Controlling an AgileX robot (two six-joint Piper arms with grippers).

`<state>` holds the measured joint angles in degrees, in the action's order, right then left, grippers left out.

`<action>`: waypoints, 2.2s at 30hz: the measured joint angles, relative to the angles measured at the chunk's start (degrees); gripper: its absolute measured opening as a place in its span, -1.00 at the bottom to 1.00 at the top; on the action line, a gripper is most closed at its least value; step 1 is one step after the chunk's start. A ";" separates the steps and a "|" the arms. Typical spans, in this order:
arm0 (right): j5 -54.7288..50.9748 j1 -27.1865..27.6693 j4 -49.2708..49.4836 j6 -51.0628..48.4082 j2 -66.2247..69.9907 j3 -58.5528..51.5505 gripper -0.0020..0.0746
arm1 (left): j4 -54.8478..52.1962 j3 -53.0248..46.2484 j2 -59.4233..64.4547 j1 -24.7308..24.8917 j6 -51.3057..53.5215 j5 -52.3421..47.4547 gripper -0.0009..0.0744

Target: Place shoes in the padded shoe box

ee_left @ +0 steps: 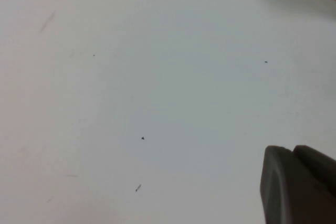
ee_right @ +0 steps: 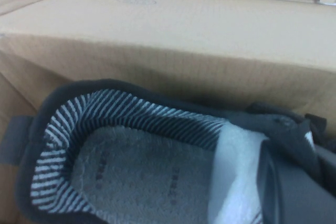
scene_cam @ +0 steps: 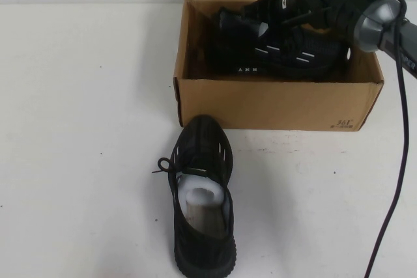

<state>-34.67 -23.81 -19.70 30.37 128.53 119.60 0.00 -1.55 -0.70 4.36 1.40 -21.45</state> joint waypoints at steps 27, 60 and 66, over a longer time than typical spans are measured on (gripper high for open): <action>-12.41 -1.18 -0.94 3.68 -10.51 0.04 -0.08 | 0.00 0.00 0.00 0.00 0.00 0.00 -0.99; -36.92 -17.18 -6.03 -2.88 -53.87 -25.77 -0.97 | 0.00 0.00 0.00 0.00 0.00 0.00 -0.99; -37.48 -17.18 -6.44 -3.10 -53.75 -26.66 -0.97 | 0.00 0.00 0.00 0.00 0.00 0.00 -0.99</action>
<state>-72.14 -40.99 -26.14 27.27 74.78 92.93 0.00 -1.55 -0.70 4.36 1.40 -21.45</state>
